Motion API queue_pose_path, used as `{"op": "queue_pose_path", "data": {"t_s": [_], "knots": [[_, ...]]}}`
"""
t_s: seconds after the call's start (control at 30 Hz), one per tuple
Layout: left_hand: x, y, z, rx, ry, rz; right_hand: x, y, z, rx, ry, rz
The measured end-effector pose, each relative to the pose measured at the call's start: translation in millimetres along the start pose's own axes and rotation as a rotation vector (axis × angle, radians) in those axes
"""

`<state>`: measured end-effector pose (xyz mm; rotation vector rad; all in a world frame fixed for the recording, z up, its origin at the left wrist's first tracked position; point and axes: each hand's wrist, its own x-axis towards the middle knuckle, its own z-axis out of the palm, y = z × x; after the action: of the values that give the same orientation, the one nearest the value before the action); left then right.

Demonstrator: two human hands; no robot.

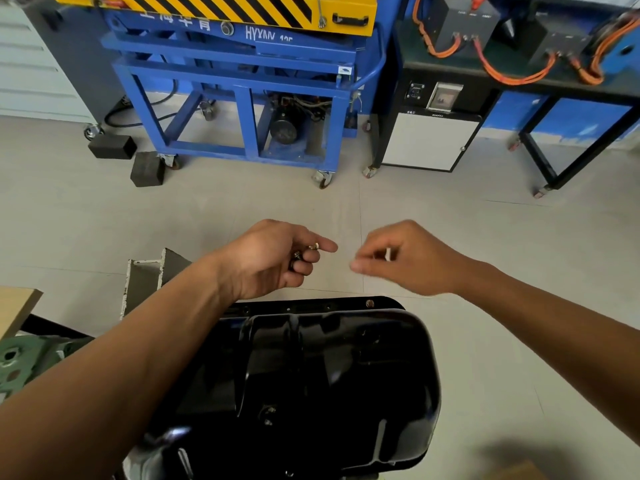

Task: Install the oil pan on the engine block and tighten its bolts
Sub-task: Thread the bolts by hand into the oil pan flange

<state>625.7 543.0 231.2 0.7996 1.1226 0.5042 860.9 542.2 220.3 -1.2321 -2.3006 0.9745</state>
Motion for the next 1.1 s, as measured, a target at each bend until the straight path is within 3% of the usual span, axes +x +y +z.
{"op": "queue_pose_path", "data": {"t_s": [0.1,0.23,0.4,0.53,0.83,1.0,1.1], "knots": [[-3,2,3,-0.077,-0.096,0.096,12,-23,6,0.285,0.159,0.007],[-11,5,5,-0.108,-0.221,0.170,21,-36,14,0.453,0.120,0.044],[-15,7,3,-0.190,-0.257,0.208,28,-41,11,0.526,0.102,0.067],[-15,7,1,-0.233,-0.294,0.225,28,-38,3,0.721,0.005,0.114],[-13,6,-3,-0.204,-0.452,0.228,32,-33,-9,0.715,-0.097,0.048],[-10,8,-3,-0.173,-0.363,0.206,34,-31,0,0.657,0.002,0.001],[-4,8,0,-0.094,-0.104,0.147,33,-24,4,0.420,0.112,-0.027]]}}
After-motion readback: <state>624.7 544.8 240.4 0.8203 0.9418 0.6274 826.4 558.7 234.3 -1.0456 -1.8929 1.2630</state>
